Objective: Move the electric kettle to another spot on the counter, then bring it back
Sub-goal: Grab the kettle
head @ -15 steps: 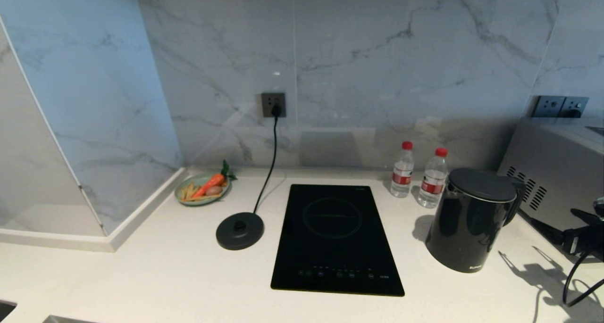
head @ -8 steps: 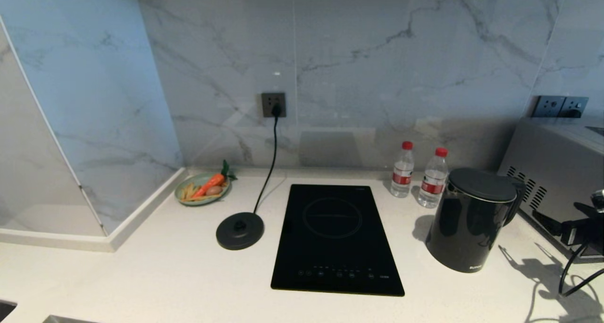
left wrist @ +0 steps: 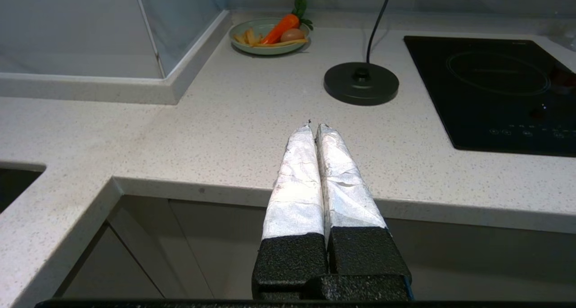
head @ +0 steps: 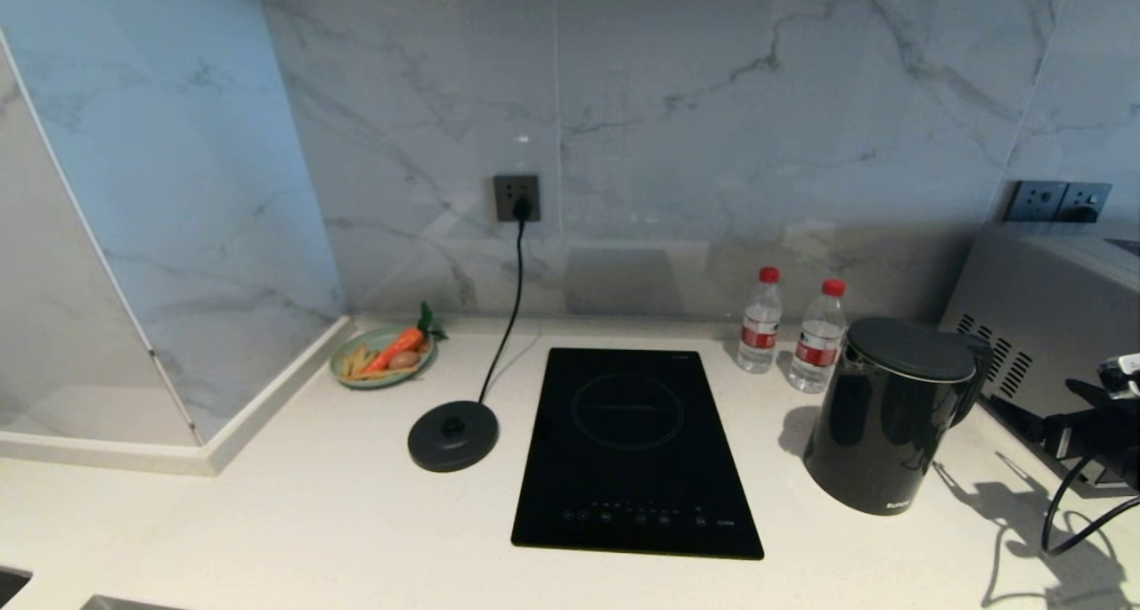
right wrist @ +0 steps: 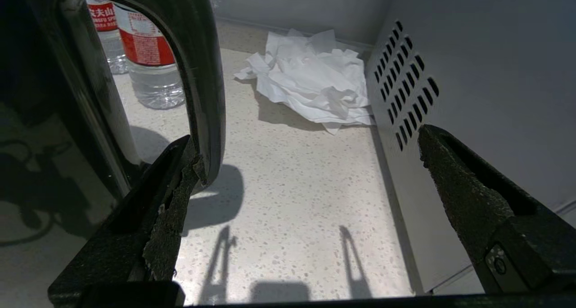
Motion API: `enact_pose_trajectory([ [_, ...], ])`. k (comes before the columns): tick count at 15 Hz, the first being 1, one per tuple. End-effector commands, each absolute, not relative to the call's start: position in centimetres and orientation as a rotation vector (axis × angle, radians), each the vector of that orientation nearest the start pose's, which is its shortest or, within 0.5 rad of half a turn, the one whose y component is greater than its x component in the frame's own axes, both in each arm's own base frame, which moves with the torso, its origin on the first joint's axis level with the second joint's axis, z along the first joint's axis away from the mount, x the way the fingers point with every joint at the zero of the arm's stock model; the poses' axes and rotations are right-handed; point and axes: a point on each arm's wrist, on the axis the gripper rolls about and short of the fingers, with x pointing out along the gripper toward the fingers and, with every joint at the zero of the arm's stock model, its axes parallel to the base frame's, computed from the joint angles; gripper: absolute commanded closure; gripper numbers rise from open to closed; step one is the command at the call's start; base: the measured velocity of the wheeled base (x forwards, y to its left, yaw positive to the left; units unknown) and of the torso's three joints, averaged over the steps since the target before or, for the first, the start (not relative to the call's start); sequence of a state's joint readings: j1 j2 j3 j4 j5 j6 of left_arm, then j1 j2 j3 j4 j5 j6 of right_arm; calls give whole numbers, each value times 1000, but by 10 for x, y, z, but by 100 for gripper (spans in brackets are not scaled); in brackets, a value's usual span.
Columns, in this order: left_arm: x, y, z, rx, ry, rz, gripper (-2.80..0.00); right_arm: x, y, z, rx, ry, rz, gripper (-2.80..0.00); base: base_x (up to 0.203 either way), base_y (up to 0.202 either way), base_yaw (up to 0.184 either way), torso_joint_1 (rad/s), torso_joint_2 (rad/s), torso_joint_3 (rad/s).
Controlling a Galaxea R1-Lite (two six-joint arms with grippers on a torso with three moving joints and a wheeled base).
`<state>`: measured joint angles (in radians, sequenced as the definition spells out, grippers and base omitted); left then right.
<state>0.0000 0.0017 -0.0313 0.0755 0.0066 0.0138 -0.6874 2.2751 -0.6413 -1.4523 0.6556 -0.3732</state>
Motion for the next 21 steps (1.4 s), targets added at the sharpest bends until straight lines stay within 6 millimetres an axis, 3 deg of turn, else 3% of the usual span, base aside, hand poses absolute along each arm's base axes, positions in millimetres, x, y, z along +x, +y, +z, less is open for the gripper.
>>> enact_pose_trajectory([
  [1, -25, 0, 77, 14, 46, 6, 0, 285, -213, 30, -263, 142, 6, -280, 0, 0, 0, 0, 0, 0],
  [8, -25, 0, 76, 14, 46, 6, 0, 298, -199, 29, -268, 137, 42, -280, 0, 0, 0, 0, 0, 0],
  [21, -25, 0, 76, 14, 46, 7, 0, 313, -208, 35, -278, 90, 28, -280, 0, 0, 0, 0, 0, 0],
])
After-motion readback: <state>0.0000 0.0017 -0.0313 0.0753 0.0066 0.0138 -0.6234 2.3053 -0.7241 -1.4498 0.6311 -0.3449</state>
